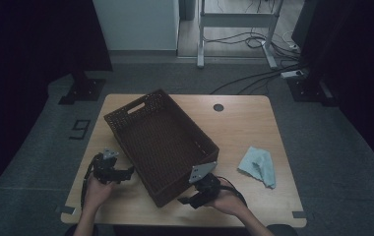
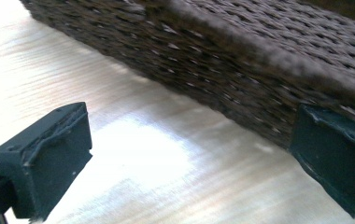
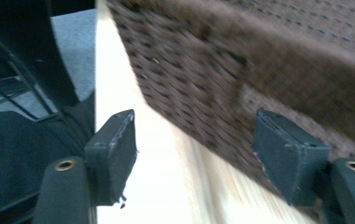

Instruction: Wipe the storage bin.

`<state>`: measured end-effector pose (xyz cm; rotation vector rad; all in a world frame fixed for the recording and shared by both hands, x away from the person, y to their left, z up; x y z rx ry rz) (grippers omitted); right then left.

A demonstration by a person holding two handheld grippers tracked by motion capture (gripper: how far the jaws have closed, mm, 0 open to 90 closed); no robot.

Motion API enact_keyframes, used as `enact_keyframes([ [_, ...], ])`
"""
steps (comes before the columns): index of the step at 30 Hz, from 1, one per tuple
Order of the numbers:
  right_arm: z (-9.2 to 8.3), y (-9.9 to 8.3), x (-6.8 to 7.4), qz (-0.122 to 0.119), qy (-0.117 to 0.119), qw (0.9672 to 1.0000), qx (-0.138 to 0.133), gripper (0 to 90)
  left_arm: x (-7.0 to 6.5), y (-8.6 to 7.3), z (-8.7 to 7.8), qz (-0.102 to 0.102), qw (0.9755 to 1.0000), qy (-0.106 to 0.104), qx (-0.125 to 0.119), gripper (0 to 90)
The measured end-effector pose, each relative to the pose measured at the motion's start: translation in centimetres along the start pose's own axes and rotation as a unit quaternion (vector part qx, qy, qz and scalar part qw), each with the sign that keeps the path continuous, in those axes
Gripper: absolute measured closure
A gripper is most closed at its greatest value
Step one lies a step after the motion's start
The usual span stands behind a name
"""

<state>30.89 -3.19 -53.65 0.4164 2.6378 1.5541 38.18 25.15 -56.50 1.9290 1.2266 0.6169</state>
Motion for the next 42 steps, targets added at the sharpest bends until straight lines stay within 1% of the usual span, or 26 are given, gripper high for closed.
enact_keyframes([
  [2, -0.4, -0.3, -0.3, 0.006, -0.007, 1.0, 0.002, 27.1, -0.2, 0.0, -0.2, 0.002, 1.0, -0.002, -0.003, 0.0],
  [3, -1.3, -0.9, -1.2, 0.016, -0.031, 0.9994, 0.01, 24.9, -0.7, 0.1, -0.5, 0.006, 0.9999, -0.008, -0.007, 0.0],
  [4, -1.3, -0.9, -1.2, 0.016, -0.031, 0.9994, 0.01, 24.9, -0.7, 0.1, -0.5, 0.006, 0.9999, -0.008, -0.007, 0.0],
  [5, -2.3, -1.7, -2.2, 0.021, -0.051, 0.9984, 0.013, 23.9, -1.1, 0.0, -0.9, 0.013, 0.9998, -0.011, -0.006, 0.0],
  [6, -2.3, -1.7, -2.2, 0.021, -0.051, 0.9984, 0.013, 23.9, -1.1, 0.0, -0.9, 0.013, 0.9998, -0.011, -0.006, 0.0],
  [7, -3.5, -2.4, -3.4, 0.035, -0.076, 0.9964, 0.014, 22.7, -1.4, -0.2, -1.1, 0.016, 0.9998, -0.013, -0.003, 0.0],
  [8, -3.5, -2.4, -3.4, 0.035, -0.076, 0.9964, 0.014, 22.7, -1.4, -0.2, -1.1, 0.016, 0.9998, -0.013, -0.003, 0.0],
  [9, -4.8, -3.1, -4.7, 0.046, -0.102, 0.9936, 0.014, 22.0, -1.6, -0.4, -1.5, 0.018, 0.9997, -0.017, 0.0, 0.0],
  [10, -4.8, -3.1, -4.7, 0.046, -0.102, 0.9936, 0.014, 22.0, -1.6, -0.4, -1.5, 0.018, 0.9997, -0.017, 0.0, 0.0],
  [11, -5.9, -3.6, -6.0, 0.058, -0.127, 0.9902, 0.008, 21.1, -1.8, -0.5, -1.9, 0.018, 0.9997, -0.019, -0.001, 0.0],
  [13, -6.9, -3.8, -7.2, 0.068, -0.148, 0.9867, 0.0, 19.6, -1.8, -0.5, -2.1, 0.017, 0.9997, -0.019, -0.002, 0.0],
  [14, -6.9, -3.8, -7.2, 0.068, -0.148, 0.9867, 0.0, 19.6, -1.8, -0.5, -2.3, 0.017, 0.9997, -0.02, -0.004, 0.0],
  [15, -7.5, -3.8, -8.2, 0.075, -0.161, 0.9841, -0.008, 19.0, -1.9, -0.6, -2.5, 0.015, 0.9997, -0.02, -0.004, 0.0],
  [16, -7.5, -3.8, -8.2, 0.075, -0.161, 0.9841, -0.008, 19.0, -1.9, -0.7, -2.6, 0.014, 0.9997, -0.021, -0.004, 0.0],
  [18, -7.5, -3.6, -9.4, 0.081, -0.168, 0.9823, -0.018, 18.5, -2.0, -1.0, -2.9, 0.012, 0.9997, -0.022, 0.001, 0.0],
  [20, -7.3, -3.5, -9.6, 0.082, -0.165, 0.9827, -0.02, 18.5, -2.0, -1.2, -3.0, 0.012, 0.9997, -0.022, 0.002, 0.0],
  [21, -6.8, -3.4, -9.7, 0.079, -0.155, 0.9846, -0.019, 18.3, -2.0, -1.3, -3.2, 0.011, 0.9997, -0.022, 0.003, 0.0],
  [22, -6.8, -3.4, -9.7, 0.079, -0.155, 0.9846, -0.019, 18.3, -2.0, -1.3, -3.2, 0.011, 0.9997, -0.022, 0.003, 0.0],
  [23, -6.1, -3.4, -9.8, 0.068, -0.15, 0.9862, -0.015, 15.9, -1.9, -1.2, -3.4, 0.01, 0.9997, -0.021, 0.001, 0.0],
  [26, -6.0, -3.4, -9.7, 0.061, -0.154, 0.9861, -0.009, 16.1, -1.8, -1.0, -3.6, 0.006, 0.9998, -0.019, -0.003, 0.0],
  [27, -6.1, -3.3, -9.5, 0.069, -0.147, 0.9866, -0.013, 18.8, -1.6, -0.9, -3.7, 0.001, 0.9998, -0.018, -0.004, 0.0],
  [28, -6.1, -3.3, -9.5, 0.069, -0.147, 0.9866, -0.013, 18.8, -1.6, -0.9, -3.7, 0.001, 0.9998, -0.018, -0.004, 0.0],
  [29, -6.2, -3.4, -9.1, 0.069, -0.136, 0.9882, -0.016, 20.1, -1.2, -1.1, -3.8, 0.001, 0.9999, -0.01, 0.003, 0.0],
  [32, -6.0, -3.3, -8.4, 0.068, -0.129, 0.9892, -0.014, 20.1, -0.8, -1.3, -3.9, 0.001, 1.0, -0.004, 0.006, 0.0],
  [36, -5.7, -3.2, -7.3, 0.064, -0.115, 0.9912, -0.011, 20.4, 0.3, -1.5, -4.3, -0.016, 0.9998, 0.007, 0.005, 0.0],
  [42, -5.0, -2.8, -5.4, 0.05, -0.089, 0.9947, -0.005, 30.9, 1.2, -1.9, -5.2, -0.029, 0.9995, 0.015, 0.001, 0.0],
])
Point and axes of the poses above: each handheld gripper's, and its own axes: z roughly forward along the jaws, y roughly out of its top, x roughly to its left, the point moved 7 cm from there along z, roughly forward along the jaws, and after that the axes turned 11 degrees about -x, right-handed, at the moved point
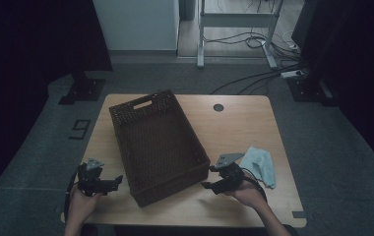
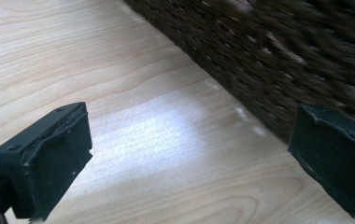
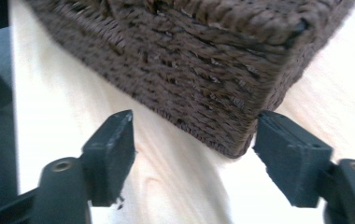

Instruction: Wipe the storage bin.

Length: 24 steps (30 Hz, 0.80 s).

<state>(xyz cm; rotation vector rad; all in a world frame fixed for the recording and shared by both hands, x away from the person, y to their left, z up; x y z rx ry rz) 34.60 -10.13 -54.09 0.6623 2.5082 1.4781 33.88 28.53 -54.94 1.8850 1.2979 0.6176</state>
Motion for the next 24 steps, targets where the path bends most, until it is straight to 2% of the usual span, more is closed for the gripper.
enact_keyframes([
  [5, 0.6, 0.5, 1.8, -0.01, 0.024, 0.9997, -0.004, 36.9, 0.6, -0.9, -1.0, 0.004, 0.9999, 0.011, 0.008, 0.0],
  [12, 1.8, 1.2, 3.5, -0.026, 0.045, 0.9986, -0.004, 49.0, 2.3, -2.1, -2.3, -0.014, 0.9995, 0.024, 0.013, 0.0],
  [19, 3.2, 1.9, 5.5, -0.044, 0.067, 0.9968, -0.002, 54.4, 3.9, -3.2, -3.1, -0.008, 0.9981, 0.053, 0.029, 0.0],
  [22, 3.8, 2.1, 6.1, -0.056, 0.073, 0.9957, 0.0, 54.6, 4.5, -4.0, -3.8, -0.007, 0.9983, 0.045, 0.037, 0.0],
  [24, 3.9, 2.2, 6.2, -0.061, 0.073, 0.9955, 0.002, 54.5, 4.5, -4.3, -4.3, -0.017, 0.999, 0.029, 0.031, 0.0],
])
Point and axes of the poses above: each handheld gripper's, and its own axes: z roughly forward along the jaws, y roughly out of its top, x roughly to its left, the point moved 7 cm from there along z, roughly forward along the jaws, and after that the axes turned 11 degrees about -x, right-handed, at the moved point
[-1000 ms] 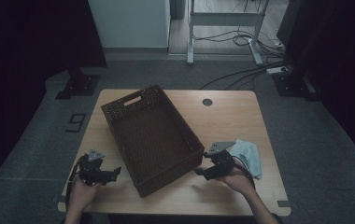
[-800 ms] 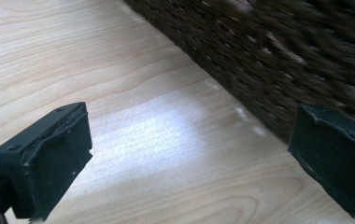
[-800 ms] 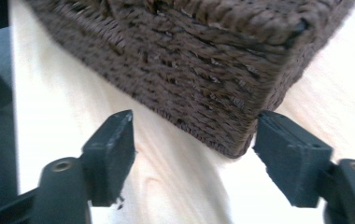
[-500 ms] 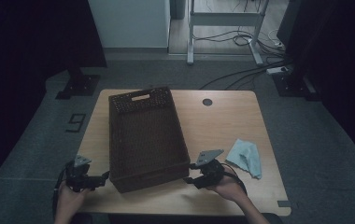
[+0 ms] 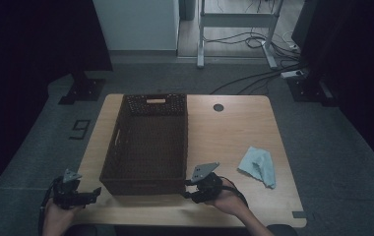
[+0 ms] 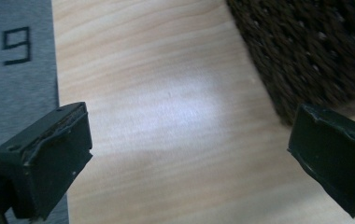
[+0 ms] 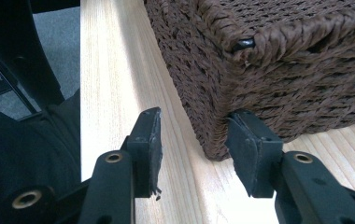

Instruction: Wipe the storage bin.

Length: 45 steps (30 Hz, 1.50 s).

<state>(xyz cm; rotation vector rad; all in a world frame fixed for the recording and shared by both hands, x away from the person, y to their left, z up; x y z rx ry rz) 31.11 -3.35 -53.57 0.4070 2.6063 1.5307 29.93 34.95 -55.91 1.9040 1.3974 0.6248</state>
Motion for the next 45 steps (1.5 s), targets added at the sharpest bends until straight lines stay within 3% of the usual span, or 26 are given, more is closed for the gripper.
enact_keyframes([
  [3, -0.1, 0.0, -0.2, 0.0, -0.009, 1.0, 0.0, 51.1, -0.3, -0.3, -0.5, -0.004, 0.9996, -0.027, -0.008, 2.1],
  [7, -0.2, -0.1, -0.7, 0.004, -0.02, 0.9998, 0.0, 51.0, -1.7, 0.0, -0.6, 0.013, 0.9981, -0.057, -0.016, 5.7],
  [8, -0.2, -0.1, -0.7, 0.005, -0.021, 0.9998, -0.002, 51.0, -2.1, 0.2, -0.6, 0.019, 0.9977, -0.063, -0.016, 7.8],
  [10, -0.2, 0.1, -0.6, 0.003, -0.022, 0.9997, -0.005, 51.1, -2.9, 0.4, -0.5, 0.051, 0.9965, -0.065, -0.013, 13.4],
  [15, -0.1, 0.1, -0.5, 0.008, -0.023, 0.9997, -0.004, 53.2, -5.2, 1.2, -0.4, 0.072, 0.9908, -0.112, -0.024, 17.4],
  [20, 0.1, 0.2, -0.5, 0.006, -0.026, 0.9996, -0.004, 57.2, -6.8, 1.9, 0.2, 0.086, 0.987, -0.133, -0.027, 26.3],
  [24, 0.2, 0.2, -0.5, 0.013, -0.029, 0.9995, -0.007, 60.2, -7.2, 2.5, 0.4, 0.09, 0.9886, -0.118, -0.026, 34.7],
  [28, 0.2, 0.3, -0.5, 0.014, -0.034, 0.9993, -0.007, 64.1, -7.2, 2.8, 0.6, 0.085, 0.9887, -0.121, -0.025, 38.9],
  [45, -0.9, -0.4, 0.5, 0.023, -0.028, 0.9994, -0.006, 66.6, -7.9, 4.5, 2.3, 0.098, 0.9872, -0.125, -0.019, 39.9],
])
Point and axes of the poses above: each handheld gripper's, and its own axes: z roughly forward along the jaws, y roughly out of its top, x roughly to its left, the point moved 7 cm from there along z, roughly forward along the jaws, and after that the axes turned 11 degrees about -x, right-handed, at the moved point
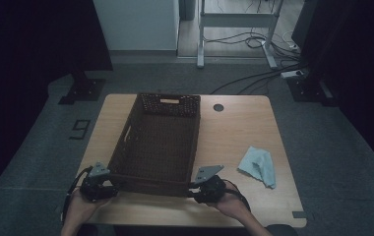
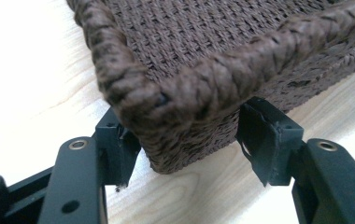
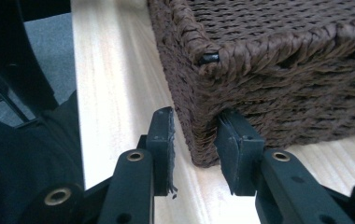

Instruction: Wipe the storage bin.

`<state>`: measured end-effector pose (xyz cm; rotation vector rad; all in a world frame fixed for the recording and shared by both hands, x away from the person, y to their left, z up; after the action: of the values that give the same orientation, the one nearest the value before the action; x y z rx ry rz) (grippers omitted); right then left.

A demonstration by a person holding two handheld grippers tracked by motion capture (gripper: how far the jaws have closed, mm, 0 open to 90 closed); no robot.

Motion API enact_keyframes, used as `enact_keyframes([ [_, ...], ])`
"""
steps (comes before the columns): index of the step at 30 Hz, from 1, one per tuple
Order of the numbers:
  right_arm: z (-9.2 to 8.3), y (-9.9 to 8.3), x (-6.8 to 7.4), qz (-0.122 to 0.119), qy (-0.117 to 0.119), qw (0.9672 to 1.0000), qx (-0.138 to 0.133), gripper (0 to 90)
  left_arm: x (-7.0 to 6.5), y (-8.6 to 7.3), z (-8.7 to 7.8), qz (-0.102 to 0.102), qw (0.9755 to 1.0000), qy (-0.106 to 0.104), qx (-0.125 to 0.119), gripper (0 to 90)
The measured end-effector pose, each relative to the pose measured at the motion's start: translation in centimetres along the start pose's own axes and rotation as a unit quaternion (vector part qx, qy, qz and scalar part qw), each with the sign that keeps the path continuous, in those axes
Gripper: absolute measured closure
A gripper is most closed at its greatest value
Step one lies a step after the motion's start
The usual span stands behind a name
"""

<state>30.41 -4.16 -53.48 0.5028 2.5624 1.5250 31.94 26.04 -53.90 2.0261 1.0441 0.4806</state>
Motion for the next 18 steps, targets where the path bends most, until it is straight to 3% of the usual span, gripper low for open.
enact_keyframes([
  [4, 0.0, 0.0, 1.0, 0.003, 0.01, 0.9999, 0.003, 66.6, 0.4, 0.2, 0.1, 0.002, 0.9999, 0.015, -0.001, 40.7],
  [10, 0.8, 0.3, 2.8, -0.016, 0.027, 0.9995, 0.009, 67.0, 1.4, 0.2, 0.2, -0.01, 0.9997, 0.022, -0.003, 39.5],
  [18, 2.2, 0.9, 4.3, -0.023, 0.053, 0.9983, 0.008, 67.9, 2.8, -0.2, -0.2, -0.046, 0.9969, 0.062, -0.018, 37.4],
])
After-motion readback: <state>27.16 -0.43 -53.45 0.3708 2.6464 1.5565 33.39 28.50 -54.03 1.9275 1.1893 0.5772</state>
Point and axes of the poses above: each handheld gripper's, and its own axes: z roughly forward along the jaws, y roughly out of its top, x roughly to its left, the point moved 7 cm from there along z, roughly forward along the jaws, and after that the axes turned 11 degrees about -x, right-handed, at the moved point
